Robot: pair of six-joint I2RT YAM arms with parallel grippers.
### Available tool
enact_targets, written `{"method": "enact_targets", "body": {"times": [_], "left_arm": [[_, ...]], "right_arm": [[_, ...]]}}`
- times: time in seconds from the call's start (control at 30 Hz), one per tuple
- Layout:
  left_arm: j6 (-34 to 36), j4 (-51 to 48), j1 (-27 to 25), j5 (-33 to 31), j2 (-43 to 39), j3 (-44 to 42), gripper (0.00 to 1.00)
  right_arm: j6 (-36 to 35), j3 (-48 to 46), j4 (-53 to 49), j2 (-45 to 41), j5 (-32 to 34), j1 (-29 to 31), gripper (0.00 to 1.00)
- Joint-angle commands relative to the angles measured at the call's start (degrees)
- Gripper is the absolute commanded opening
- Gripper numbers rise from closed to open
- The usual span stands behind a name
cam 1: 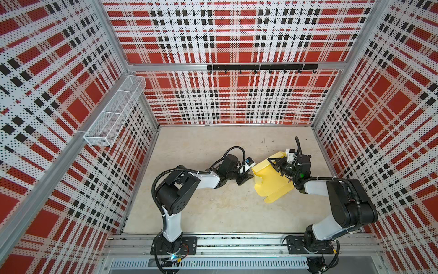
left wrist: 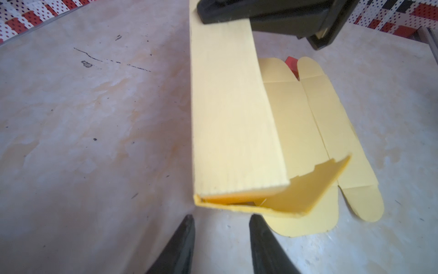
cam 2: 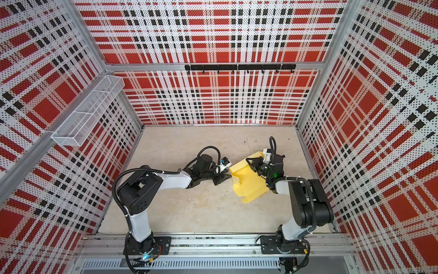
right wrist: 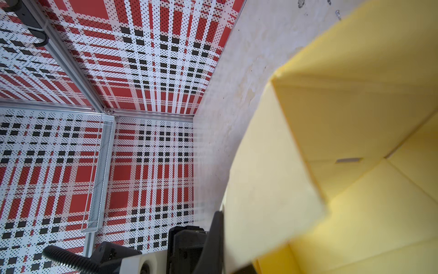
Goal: Fold the paper box
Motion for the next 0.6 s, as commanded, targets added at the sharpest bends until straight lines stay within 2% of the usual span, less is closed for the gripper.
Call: {"method": "enact_targets", "body": {"times": [0.0,0.17,0.33,0.57], "left_arm": [[-2.05,3.50,-1.75,-2.45,0.92,0.09,0.39],[-4.13,5.85,-2.36,-3.69,1.70,-0.37,0.35],[-8.24,12.49,-2.48,-4.53,1.30,-2.82,0.35],[-8.43,17.09,-4.87,-10.13,2.78,-3.12,0.37]], "right_arm": [[1.01,-2.19,5.90,1.47,3.48,-0.20,0.00],[2.57,-4.95,10.29,3.19,6.12,-0.20,0.00],[5.72,-7.46,17.30,5.41,7.09,-0.20,0.00],[8.03,-9.04,21.96,7.29,8.44,-0.20,0.00]]}}
